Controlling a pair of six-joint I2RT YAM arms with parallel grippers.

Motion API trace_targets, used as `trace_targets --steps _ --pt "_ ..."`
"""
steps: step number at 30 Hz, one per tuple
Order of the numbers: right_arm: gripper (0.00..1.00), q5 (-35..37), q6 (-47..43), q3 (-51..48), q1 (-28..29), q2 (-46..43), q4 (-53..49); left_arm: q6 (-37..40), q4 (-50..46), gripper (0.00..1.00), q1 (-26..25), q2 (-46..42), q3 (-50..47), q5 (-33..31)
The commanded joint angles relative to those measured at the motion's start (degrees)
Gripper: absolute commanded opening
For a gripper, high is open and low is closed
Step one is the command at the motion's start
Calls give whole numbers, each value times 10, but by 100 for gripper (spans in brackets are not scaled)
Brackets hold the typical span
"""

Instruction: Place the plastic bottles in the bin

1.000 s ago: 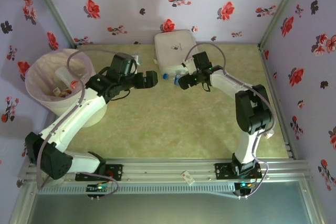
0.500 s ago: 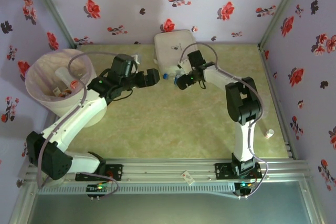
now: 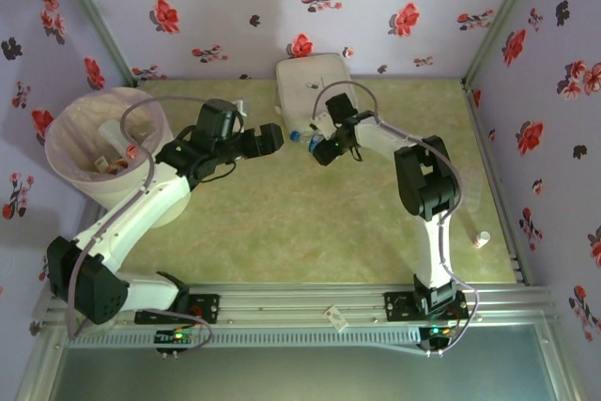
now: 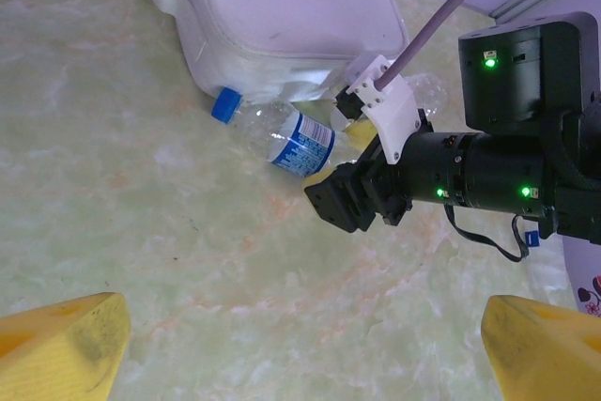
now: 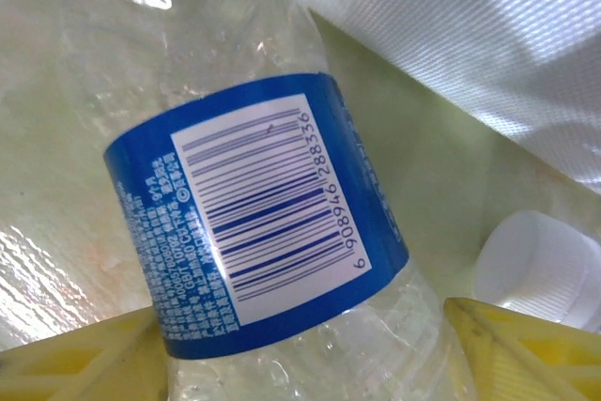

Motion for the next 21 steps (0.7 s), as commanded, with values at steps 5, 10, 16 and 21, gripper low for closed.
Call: trace_targets --steps 5,10,16,21 --pt "63 15 -9 12 5 7 -25 -12 19 97 9 -17 -9 4" --pt "57 0 5 -20 6 -33 -2 -25 36 97 11 -20 -20 4" --pt "57 -33 51 -90 6 -114 50 -56 83 97 17 -23 -38 5" --pt "57 -70 155 -203 12 -229 172 -99 153 98 16 -11 -61 21"
